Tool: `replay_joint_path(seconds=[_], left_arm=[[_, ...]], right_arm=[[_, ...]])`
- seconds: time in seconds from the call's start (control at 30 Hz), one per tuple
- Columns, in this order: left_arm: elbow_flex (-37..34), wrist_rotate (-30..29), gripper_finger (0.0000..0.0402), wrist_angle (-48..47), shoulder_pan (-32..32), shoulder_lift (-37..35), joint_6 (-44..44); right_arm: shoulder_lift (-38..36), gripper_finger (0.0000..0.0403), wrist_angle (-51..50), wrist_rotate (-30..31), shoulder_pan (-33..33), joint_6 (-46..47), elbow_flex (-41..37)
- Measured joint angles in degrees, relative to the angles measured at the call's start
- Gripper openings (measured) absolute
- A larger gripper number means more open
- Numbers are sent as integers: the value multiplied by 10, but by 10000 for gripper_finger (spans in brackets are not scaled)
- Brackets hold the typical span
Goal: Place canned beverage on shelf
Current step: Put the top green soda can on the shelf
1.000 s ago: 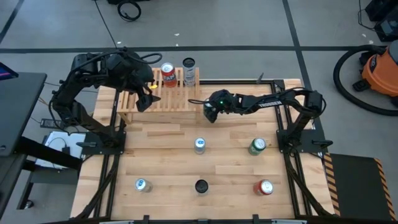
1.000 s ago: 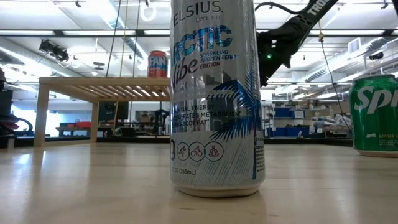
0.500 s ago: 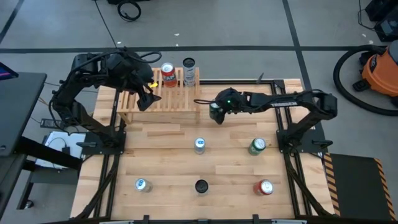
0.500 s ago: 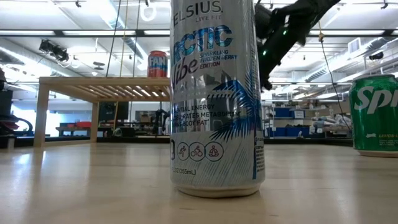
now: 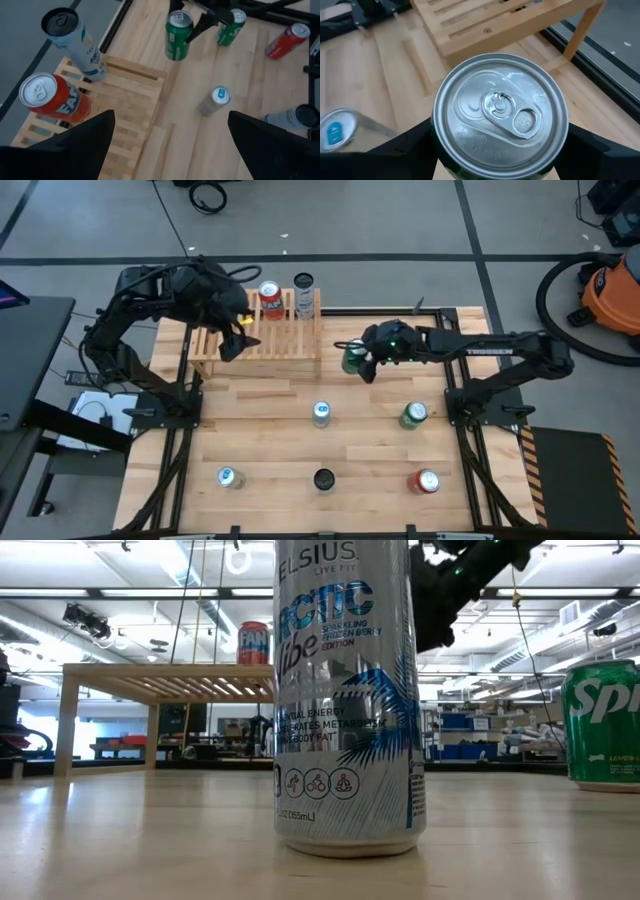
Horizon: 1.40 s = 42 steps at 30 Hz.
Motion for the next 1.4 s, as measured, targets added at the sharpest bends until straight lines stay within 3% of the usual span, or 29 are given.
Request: replay_joint_path(seconds=[0.17, 0.37, 0.57, 0.83, 1.4], left_arm=[[-15, 0, 392, 18, 0, 7, -14], [-90, 45, 392, 79, -1, 8, -23], [-183, 52, 392, 124, -33, 7, -8], [-298, 86, 392, 245, -77, 6, 2], [-422, 71, 392, 549, -128, 6, -32]], right_arm=[[-25, 311, 5, -5, 17, 12, 0], [-41, 311, 18, -40, 35, 31, 0], [-44, 311, 54, -70, 50, 51, 0], [-44, 311, 140, -92, 69, 58, 0], [-43, 311, 212, -74, 116, 47, 0]])
